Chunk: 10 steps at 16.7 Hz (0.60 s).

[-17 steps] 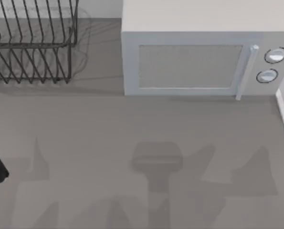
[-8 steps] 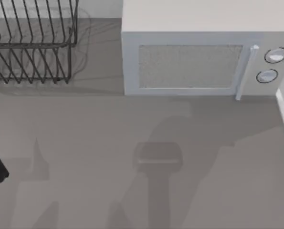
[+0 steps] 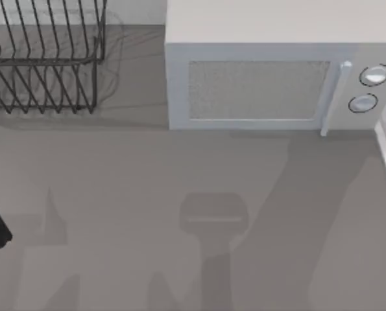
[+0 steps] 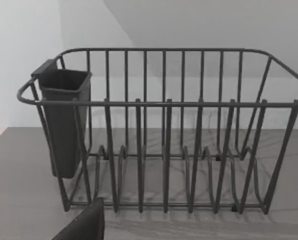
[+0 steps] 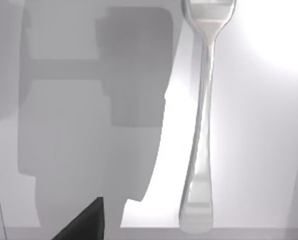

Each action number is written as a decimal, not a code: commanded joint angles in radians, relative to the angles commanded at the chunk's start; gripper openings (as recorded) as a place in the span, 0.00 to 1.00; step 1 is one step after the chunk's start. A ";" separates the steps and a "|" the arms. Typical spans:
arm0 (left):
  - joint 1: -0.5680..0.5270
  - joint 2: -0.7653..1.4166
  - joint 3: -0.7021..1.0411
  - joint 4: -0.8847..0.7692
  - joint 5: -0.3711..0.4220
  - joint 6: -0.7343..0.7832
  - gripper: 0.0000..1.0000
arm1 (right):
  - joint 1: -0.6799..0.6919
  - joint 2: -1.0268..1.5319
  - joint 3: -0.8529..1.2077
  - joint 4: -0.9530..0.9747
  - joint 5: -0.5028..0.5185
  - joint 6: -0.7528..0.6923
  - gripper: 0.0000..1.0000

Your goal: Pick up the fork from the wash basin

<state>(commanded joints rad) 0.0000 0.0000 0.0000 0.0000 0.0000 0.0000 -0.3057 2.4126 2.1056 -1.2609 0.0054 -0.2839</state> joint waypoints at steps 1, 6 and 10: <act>0.000 0.000 0.000 0.000 0.000 0.000 1.00 | -0.001 0.004 0.004 -0.002 0.000 0.000 1.00; 0.000 0.000 0.000 0.000 0.000 0.000 1.00 | 0.005 0.005 -0.001 0.002 0.000 0.000 1.00; 0.000 0.000 0.000 0.000 0.000 0.000 1.00 | 0.004 0.056 -0.065 0.114 0.001 0.001 1.00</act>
<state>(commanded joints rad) 0.0000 0.0000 0.0000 0.0000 0.0000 0.0000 -0.3014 2.4683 2.0405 -1.1465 0.0062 -0.2826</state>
